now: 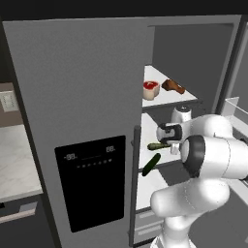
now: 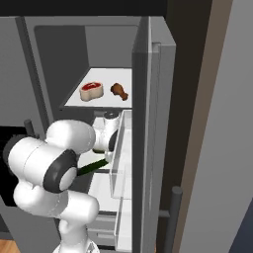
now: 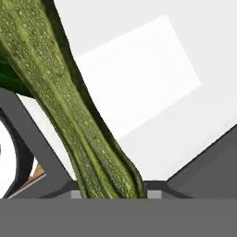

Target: Gather the cucumber and squash from the fridge and place them on a tray on the dining counter. Then gather the steak and chicken drumstick from the fridge and place them on the other tray.

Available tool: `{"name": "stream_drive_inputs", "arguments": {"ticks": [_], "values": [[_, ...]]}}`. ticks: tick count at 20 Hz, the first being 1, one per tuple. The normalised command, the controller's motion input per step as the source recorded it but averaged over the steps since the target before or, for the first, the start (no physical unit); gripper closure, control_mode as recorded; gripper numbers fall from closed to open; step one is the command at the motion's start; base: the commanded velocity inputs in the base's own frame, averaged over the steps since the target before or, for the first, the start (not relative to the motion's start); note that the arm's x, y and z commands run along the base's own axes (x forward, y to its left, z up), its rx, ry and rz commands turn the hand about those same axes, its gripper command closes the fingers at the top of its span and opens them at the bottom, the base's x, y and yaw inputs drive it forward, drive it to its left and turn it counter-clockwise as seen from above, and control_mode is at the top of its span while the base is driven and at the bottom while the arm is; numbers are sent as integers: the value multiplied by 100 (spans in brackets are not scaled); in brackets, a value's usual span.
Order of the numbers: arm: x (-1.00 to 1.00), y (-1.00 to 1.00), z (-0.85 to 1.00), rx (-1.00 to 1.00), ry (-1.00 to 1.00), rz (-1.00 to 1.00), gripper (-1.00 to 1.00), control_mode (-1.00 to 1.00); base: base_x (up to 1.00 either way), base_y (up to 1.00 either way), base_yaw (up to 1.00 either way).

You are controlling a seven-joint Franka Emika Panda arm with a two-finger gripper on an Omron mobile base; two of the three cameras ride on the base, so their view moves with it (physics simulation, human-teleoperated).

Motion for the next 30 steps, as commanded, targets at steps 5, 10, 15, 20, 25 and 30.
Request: {"name": "stream_drive_inputs", "arguments": {"ticks": [5,10,15,20,25,30], "values": [[-61,14,51,0,-28,0,100,-100,0,0,0],[-36,3,81,0,-9,0,100,-100,0,0,0],[-51,0,85,0,-1,0,100,-100,0,0,0],[-86,0,63,0,0,1,100,-100,0,0,0],[-93,1,63,0,0,0,100,-100,0,0,0],[-74,9,69,0,1,0,100,-100,0,0,0]]}}
